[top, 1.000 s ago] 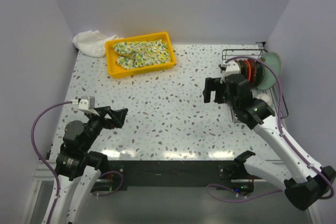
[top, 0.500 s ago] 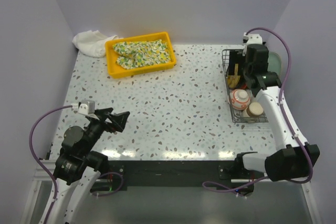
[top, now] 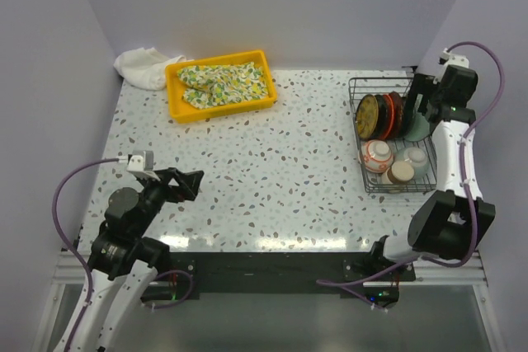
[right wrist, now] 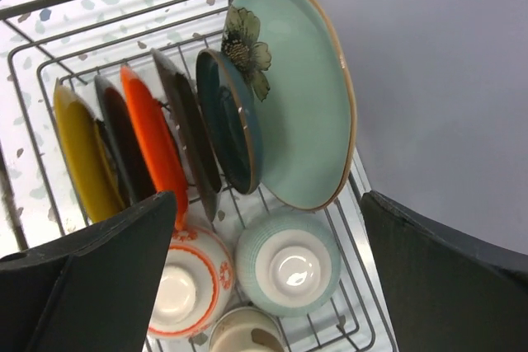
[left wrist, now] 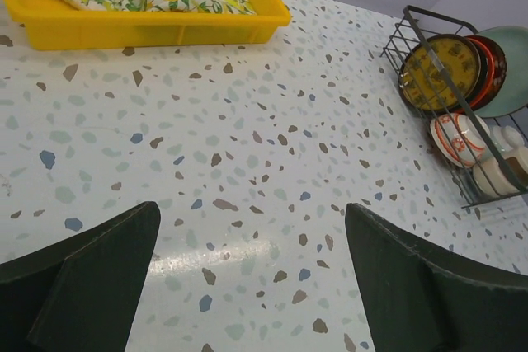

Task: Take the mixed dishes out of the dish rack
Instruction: Pick up the plate from the dish rack.

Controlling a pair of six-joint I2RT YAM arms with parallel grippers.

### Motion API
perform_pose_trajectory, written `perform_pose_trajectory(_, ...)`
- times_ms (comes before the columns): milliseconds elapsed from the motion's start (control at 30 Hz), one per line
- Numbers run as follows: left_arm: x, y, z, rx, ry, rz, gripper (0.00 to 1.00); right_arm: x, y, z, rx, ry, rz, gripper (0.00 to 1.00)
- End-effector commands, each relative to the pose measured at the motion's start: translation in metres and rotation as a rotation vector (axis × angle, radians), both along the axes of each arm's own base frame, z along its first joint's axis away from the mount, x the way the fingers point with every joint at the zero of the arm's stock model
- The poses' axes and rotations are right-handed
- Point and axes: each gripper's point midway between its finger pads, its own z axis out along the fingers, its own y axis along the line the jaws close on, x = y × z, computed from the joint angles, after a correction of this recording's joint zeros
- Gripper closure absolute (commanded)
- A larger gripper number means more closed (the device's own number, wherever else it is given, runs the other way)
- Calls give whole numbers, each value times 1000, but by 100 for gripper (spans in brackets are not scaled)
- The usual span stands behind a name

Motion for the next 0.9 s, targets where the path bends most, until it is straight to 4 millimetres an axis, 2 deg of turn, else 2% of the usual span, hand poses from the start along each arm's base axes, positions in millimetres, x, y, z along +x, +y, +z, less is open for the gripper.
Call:
perform_pose_trajectory(0,22,7,11,26,-50,66,0,29,-13,14,51,-132,43,1)
perform_pose_trajectory(133,40,6,6,75,-48,81,0,33,-35,-3,81,-134,22,2)
perform_pose_trajectory(233,52,5,-4,125,-18,85,0,34,-45,-14,91,-120,47,2)
perform_pose_trajectory(333,60,4,-11,142,-3,90,0,35,-52,-21,114,-123,66,2)
perform_pose_trajectory(500,63,1,-18,151,30,69,0,42,-51,-34,141,-103,128,6)
perform_pose_trajectory(667,63,1,-22,157,38,71,0,48,-50,-46,147,-74,166,18)
perform_pose_trajectory(800,64,0,-24,158,45,66,0,52,-52,-48,135,-70,179,34)
perform_pose_trajectory(867,64,-1,-26,161,54,61,0,53,-53,-53,135,-59,180,36)
